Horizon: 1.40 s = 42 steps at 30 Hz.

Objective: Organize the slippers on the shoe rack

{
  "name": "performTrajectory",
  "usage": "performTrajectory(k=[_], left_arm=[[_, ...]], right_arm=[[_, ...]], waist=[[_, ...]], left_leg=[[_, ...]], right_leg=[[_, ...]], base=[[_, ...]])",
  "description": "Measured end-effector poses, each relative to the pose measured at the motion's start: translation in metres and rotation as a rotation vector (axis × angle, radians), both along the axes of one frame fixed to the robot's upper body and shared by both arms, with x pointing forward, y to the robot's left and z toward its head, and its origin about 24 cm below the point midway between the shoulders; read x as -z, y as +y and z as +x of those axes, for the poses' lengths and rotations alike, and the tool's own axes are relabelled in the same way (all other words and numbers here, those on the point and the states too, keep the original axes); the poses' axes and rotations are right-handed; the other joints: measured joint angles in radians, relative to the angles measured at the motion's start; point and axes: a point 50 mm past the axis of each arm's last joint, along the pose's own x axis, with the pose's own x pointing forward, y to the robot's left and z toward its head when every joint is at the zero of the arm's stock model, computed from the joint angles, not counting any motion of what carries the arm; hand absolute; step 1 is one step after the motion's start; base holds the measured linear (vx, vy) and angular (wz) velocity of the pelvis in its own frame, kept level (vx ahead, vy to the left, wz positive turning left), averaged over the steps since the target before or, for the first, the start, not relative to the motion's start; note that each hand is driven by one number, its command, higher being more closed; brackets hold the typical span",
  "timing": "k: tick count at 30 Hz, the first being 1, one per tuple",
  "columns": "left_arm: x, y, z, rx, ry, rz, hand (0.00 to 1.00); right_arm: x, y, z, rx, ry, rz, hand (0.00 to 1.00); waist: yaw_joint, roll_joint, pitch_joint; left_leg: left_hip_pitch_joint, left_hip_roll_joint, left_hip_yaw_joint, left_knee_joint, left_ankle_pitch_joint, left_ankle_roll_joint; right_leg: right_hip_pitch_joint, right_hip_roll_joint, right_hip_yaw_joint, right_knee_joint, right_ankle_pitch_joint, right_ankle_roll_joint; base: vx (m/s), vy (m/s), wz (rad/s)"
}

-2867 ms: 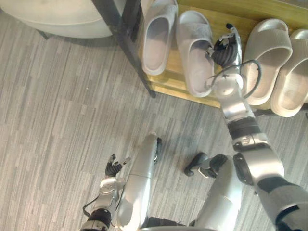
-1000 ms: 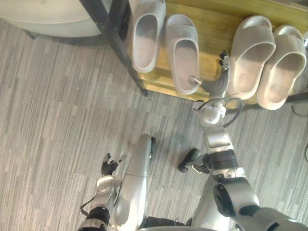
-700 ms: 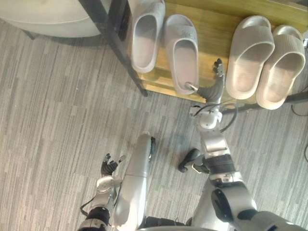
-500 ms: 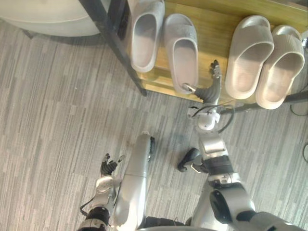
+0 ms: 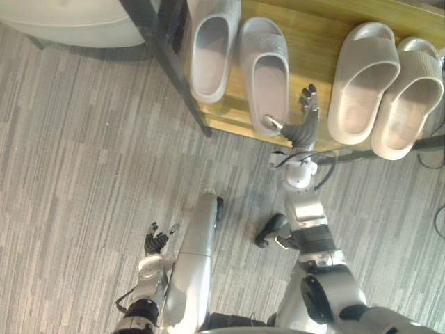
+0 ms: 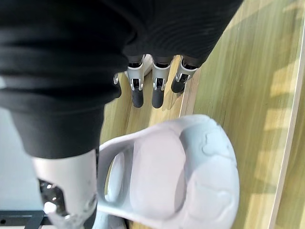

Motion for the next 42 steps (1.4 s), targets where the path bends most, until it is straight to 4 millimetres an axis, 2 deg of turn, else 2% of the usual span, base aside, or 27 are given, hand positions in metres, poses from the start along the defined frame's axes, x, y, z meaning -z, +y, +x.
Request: performTrajectory(k=[10,22,25,35,42], left_arm=[[0.001,-0.002,0.0,0.002,0.014,-0.007,0.0],[0.001,-0.008,0.002,0.011,0.008,-0.023,0.0],[0.0,-0.009,0.003,0.011,0.004,-0.026,0.0],[0.002,-0.022,0.003,0.016,0.006,-0.063,0.0],[0.004,-0.024,0.001,0.013,0.015,-0.072,0.0]], right_arm=[[-0.009,0.013,0.002,-0.065,-0.022,0.081,0.0],[-0.027,0.021,0.009,-0.108,-0.058,0.114,0.0],[-0.029,0.017,0.01,-0.09,-0.065,0.133,0.0],[-0.029,0.003,0.012,-0.05,-0.059,0.125,0.0],[-0.027,0.003,0.013,-0.048,-0.047,0.122,0.0]], waist=[[0.006,0.001,0.0],[0.035,0.01,-0.003],[0.041,0.013,-0.004],[0.058,0.07,-0.03],[0.059,0.084,-0.038]], left_leg=[[-0.015,-0.006,-0.007,0.007,0.0,0.0],[-0.039,-0.031,-0.031,0.013,0.001,-0.005],[-0.045,-0.037,-0.034,0.015,0.002,-0.005],[-0.054,-0.045,-0.041,0.025,0.001,-0.006],[-0.051,-0.039,-0.039,0.031,0.001,-0.007]], right_leg=[[-0.008,-0.008,-0.006,0.01,-0.007,0.008],[-0.008,-0.033,-0.032,0.024,-0.022,-0.001],[-0.008,-0.04,-0.037,0.03,-0.028,0.001],[-0.008,-0.051,-0.046,0.041,-0.036,-0.005],[-0.008,-0.049,-0.043,0.047,-0.039,-0.009]], base=[[0.0,0.001,0.02],[0.02,0.0,0.08],[0.02,-0.003,0.09],[0.01,-0.001,0.02],[0.0,-0.001,-0.01]])
